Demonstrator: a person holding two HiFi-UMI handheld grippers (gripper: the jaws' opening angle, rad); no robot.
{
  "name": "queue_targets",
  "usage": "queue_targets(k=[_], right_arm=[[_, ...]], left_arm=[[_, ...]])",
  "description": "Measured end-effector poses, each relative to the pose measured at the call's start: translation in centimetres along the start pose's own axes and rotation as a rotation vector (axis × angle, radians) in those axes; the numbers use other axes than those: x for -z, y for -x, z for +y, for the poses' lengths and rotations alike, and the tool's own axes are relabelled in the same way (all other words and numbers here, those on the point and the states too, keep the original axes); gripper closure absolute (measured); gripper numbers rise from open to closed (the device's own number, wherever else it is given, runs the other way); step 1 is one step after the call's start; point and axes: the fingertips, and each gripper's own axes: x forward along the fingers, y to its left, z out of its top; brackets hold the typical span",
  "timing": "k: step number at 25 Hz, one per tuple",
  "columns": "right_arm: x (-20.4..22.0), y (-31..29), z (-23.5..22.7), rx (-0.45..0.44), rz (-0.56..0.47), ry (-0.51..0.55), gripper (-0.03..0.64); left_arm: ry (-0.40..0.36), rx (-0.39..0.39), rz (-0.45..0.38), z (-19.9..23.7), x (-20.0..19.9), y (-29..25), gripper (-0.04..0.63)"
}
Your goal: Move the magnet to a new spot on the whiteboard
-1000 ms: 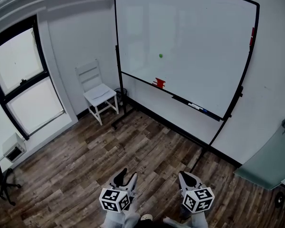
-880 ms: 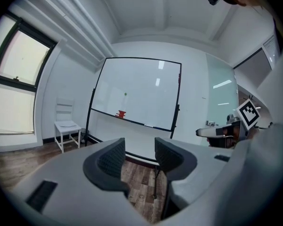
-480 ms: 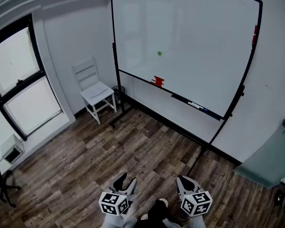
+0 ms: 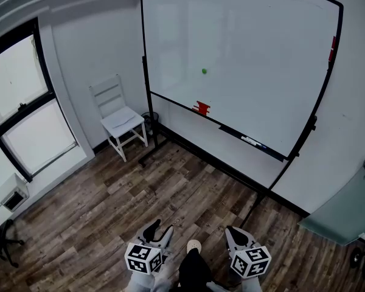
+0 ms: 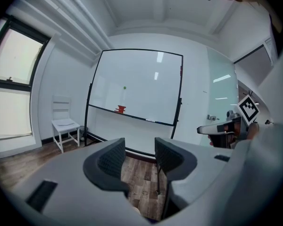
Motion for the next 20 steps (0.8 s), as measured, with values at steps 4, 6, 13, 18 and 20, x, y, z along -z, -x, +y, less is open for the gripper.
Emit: queue_targets(k=[4,6,13,18,20], right_arm=[[-1.5,-2.5,-1.2,-0.004,-0.003,0.001,0.588],[-2.3,-3.9,-1.6,-0.010,-0.006,0.004,0.588],[-4.8,-9.1,-4.0,-0.030,0.001,0.017,0.588],[-6.3,-13.2,-5.5,-0.047,0.009,0.027,0.588],[-6.8,-14.7,-6.1,-0.056,0.015,0.032,0.588]], left_arm=[[0.007,-0.004,0.000,1.3,-1.1,-2.4,0.405],[0.008,-0.004,0.003,2.0,-1.5,-3.6,0.405],[0.020,-0.018,-0.019,4.5,-3.7,-8.6,0.405],[0.026,-0.011,-0.018,5.9,-4.9,-12.2,0.405],[0.028,-0.007,-0.018,6.4,-5.5,-13.7,0.405]])
